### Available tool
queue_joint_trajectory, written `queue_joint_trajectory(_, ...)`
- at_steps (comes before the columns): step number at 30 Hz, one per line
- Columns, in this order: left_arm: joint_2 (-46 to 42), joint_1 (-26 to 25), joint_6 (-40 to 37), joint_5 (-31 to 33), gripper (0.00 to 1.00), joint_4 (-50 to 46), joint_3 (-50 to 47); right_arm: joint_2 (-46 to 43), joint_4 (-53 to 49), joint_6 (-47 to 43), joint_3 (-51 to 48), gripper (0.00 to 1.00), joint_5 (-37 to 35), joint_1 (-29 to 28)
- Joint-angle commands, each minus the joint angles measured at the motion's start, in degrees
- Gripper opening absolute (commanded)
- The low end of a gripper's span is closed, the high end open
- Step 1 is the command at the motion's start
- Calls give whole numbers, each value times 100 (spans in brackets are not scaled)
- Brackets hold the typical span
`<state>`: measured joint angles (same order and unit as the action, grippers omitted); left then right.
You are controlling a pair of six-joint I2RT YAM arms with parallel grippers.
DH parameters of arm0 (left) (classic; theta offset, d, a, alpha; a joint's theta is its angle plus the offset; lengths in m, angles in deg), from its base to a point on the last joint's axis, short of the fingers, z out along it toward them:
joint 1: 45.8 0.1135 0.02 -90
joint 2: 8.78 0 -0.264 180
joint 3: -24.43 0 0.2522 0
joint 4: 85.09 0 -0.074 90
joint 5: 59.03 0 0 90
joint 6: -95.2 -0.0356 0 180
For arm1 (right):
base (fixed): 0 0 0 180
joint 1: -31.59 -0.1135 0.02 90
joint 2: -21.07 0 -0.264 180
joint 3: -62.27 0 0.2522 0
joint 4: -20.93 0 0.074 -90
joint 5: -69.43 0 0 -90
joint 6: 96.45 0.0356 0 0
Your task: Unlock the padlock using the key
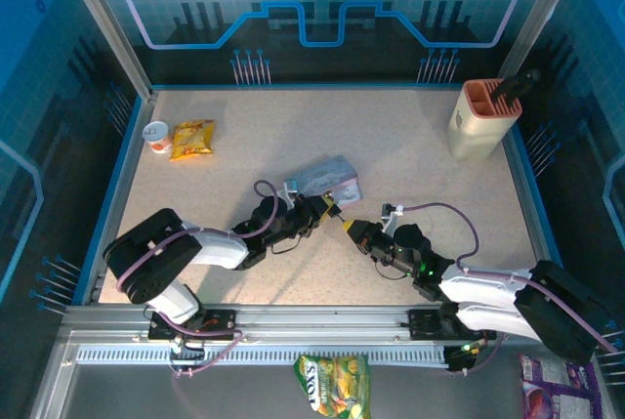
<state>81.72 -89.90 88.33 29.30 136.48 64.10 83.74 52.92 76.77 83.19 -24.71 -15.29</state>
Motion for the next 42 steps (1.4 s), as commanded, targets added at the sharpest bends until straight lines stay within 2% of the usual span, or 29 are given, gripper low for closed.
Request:
queue_joint_trajectory(1, -237, -98, 124, 34, 9, 365, 221, 1, 274, 63, 31, 0, -184, -85)
queue_joint_trajectory(18, -314, -157, 168, 131, 9, 355, 169, -284, 5, -51, 65, 0, -401, -147)
queue_joint_trajectory(42, -356, -244, 261, 137, 9, 394, 195, 393, 677, -34, 58, 0, -412, -161)
